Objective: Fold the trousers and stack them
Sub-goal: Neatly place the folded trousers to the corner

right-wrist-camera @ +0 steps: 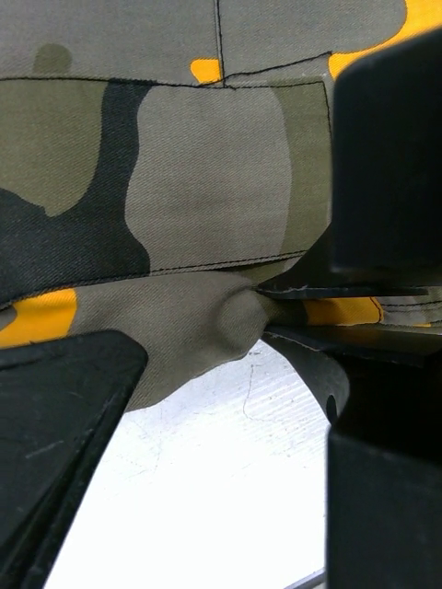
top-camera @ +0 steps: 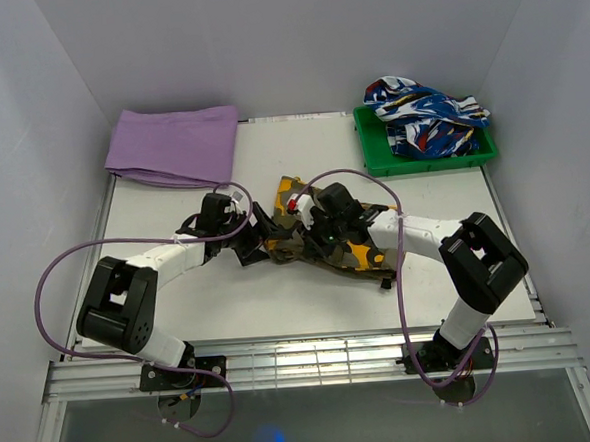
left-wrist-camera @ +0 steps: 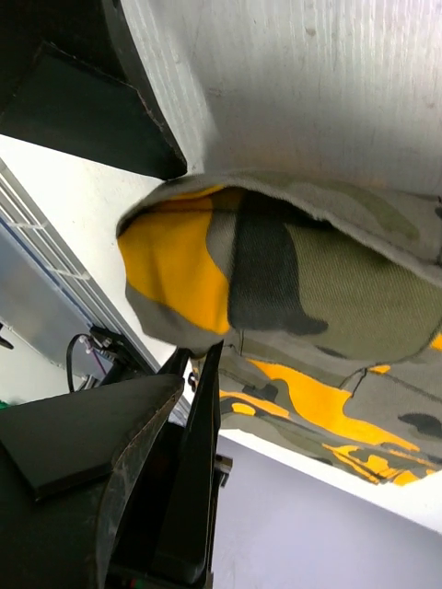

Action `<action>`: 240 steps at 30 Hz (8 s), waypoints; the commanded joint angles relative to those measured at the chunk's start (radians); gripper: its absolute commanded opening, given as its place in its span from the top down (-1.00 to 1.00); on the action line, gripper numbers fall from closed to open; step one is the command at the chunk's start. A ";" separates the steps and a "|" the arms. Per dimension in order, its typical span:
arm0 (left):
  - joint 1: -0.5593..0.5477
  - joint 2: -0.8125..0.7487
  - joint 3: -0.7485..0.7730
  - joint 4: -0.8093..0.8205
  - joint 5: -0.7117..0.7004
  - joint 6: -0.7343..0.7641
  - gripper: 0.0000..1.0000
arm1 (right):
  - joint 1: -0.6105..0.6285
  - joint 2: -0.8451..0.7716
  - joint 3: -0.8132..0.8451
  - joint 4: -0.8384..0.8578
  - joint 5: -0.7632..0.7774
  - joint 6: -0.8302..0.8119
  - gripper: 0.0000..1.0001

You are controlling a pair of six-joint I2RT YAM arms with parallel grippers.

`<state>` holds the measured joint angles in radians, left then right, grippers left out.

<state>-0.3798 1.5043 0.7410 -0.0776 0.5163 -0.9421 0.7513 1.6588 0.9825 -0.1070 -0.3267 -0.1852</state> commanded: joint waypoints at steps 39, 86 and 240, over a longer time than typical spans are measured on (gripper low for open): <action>-0.025 0.077 -0.121 0.297 0.062 -0.259 -0.92 | -0.056 0.047 0.097 0.033 -0.189 0.191 0.84; 0.099 0.142 -0.046 0.222 -0.116 -0.297 1.00 | -0.650 -0.372 -0.385 -0.289 -0.254 0.792 -0.97; 0.783 0.925 1.635 -0.277 -0.300 1.026 -0.36 | -0.322 0.185 0.653 0.055 0.057 0.119 -0.80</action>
<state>0.4076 2.3184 2.2570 -0.2783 0.2802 0.0189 0.4381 1.9114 1.6379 -0.0002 -0.2832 -0.0364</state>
